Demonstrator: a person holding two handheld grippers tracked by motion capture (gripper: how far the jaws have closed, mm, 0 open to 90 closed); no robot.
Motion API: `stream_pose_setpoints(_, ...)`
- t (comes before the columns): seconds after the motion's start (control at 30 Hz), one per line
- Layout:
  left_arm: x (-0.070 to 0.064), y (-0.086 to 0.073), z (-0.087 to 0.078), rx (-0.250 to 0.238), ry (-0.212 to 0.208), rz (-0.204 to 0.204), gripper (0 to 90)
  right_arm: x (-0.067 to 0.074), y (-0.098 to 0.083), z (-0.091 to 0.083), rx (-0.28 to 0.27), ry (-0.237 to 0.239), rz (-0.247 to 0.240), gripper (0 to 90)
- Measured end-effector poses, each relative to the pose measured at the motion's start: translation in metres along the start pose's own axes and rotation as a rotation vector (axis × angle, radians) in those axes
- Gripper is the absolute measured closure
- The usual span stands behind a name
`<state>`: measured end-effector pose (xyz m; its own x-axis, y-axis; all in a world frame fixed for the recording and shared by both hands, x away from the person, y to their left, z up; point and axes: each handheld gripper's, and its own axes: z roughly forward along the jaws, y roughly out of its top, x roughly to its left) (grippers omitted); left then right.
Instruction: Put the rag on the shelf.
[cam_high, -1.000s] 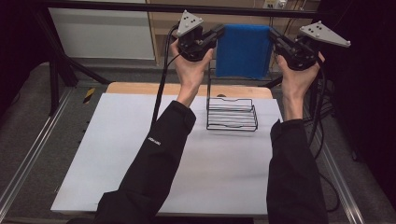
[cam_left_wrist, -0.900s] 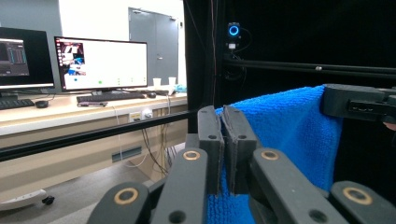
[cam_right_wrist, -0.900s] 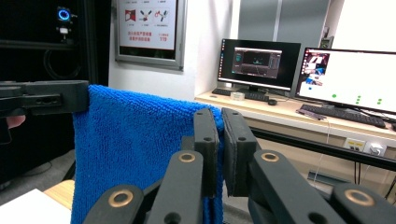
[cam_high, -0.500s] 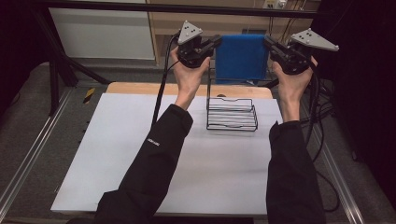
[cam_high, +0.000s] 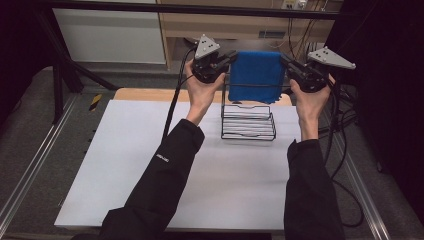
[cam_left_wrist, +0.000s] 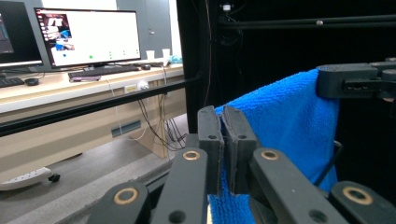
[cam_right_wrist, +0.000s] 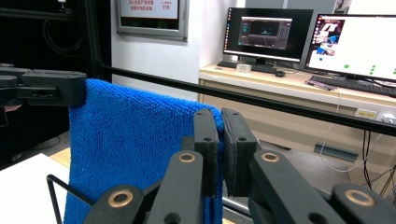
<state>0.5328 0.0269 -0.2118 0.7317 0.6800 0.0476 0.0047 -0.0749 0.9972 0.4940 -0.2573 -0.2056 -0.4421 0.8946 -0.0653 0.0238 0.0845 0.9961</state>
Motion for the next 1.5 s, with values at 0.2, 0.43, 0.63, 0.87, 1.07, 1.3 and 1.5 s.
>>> stream_pose_setpoints(0.2, -0.004, -0.002, -0.005, 0.009, -0.016, 0.015, 86.5, 0.000, -0.005, -0.006, 0.009, 0.012, 0.004, 85.7)
stream_pose_setpoints(0.43, -0.008, -0.005, -0.010, 0.027, -0.042, 0.029, 86.5, 0.001, -0.008, -0.012, 0.021, 0.021, -0.008, 85.6)
stream_pose_setpoints(0.63, -0.013, -0.004, -0.014, 0.048, -0.057, 0.040, 86.4, 0.003, -0.009, -0.018, 0.035, 0.027, -0.014, 85.5)
stream_pose_setpoints(0.87, -0.017, -0.006, -0.020, 0.062, -0.066, 0.049, 86.4, 0.005, -0.009, -0.023, 0.041, 0.042, -0.031, 85.4)
stream_pose_setpoints(1.07, -0.018, -0.011, -0.019, 0.084, -0.074, 0.049, 86.3, 0.005, -0.014, -0.023, 0.054, 0.045, -0.041, 85.3)
stream_pose_setpoints(1.3, -0.022, -0.013, -0.022, 0.103, -0.095, 0.058, 86.2, 0.004, -0.017, -0.028, 0.057, 0.056, -0.040, 84.8)
stream_pose_setpoints(1.5, -0.025, -0.013, -0.027, 0.128, -0.105, 0.056, 86.1, 0.006, -0.019, -0.035, 0.080, 0.087, -0.027, 84.3)
